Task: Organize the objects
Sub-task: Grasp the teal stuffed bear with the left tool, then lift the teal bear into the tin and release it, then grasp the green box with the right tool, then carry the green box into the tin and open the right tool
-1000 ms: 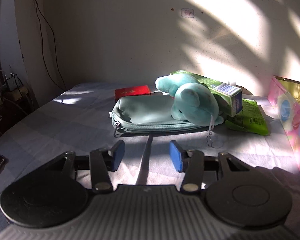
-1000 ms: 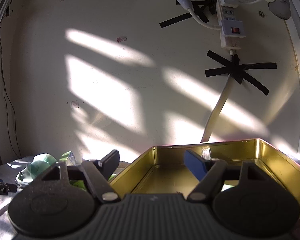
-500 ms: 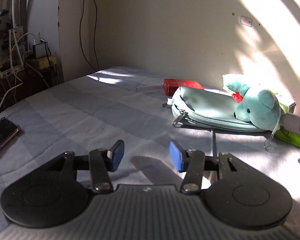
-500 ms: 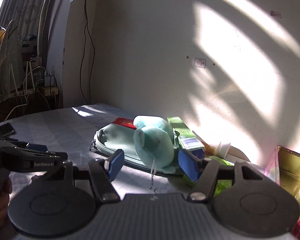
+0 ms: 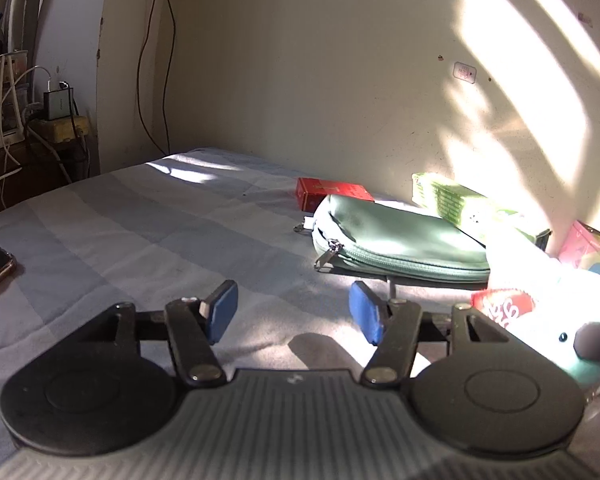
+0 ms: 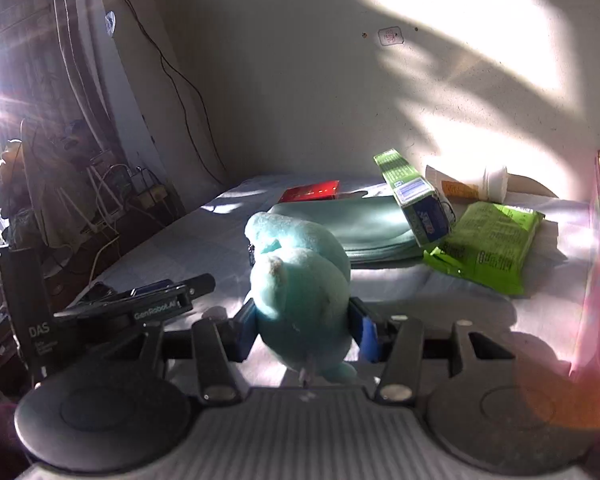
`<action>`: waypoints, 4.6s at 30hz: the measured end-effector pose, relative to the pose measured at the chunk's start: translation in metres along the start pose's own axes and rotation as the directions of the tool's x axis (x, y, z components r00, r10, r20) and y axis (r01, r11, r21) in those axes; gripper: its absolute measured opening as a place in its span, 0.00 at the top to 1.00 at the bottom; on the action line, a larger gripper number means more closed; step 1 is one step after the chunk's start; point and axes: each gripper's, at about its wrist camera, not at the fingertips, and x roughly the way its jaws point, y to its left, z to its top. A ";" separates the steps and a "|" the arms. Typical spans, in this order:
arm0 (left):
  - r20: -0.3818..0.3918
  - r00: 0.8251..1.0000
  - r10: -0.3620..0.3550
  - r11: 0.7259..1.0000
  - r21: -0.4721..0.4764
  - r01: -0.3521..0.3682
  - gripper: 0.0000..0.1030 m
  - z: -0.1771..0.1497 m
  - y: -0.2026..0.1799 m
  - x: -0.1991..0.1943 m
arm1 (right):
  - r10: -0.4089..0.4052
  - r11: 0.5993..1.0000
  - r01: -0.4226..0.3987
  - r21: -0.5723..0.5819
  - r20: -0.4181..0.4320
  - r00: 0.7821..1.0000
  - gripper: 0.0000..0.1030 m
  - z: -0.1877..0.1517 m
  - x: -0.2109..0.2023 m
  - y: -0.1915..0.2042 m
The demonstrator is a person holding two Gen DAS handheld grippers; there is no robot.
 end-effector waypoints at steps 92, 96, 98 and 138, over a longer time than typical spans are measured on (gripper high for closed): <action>-0.019 1.000 0.014 0.996 0.083 -0.012 0.36 -0.002 -0.017 0.025 | -0.478 0.803 0.534 -0.263 0.251 0.842 0.37 0.047 0.086 -0.005; -0.015 1.000 0.007 0.996 0.091 -0.005 0.36 -0.002 -0.018 0.025 | -0.491 0.818 0.523 -0.238 0.185 0.851 0.67 0.056 0.103 -0.015; -0.018 1.000 0.002 0.997 0.080 -0.001 0.36 -0.002 -0.016 0.025 | -0.463 0.835 0.494 -0.241 0.177 0.869 0.70 0.051 0.094 -0.012; -0.226 0.761 -0.608 0.759 0.117 0.640 0.33 -0.005 -0.170 -0.046 | -0.476 0.868 0.494 -0.044 0.204 0.855 0.48 -0.094 -0.180 -0.046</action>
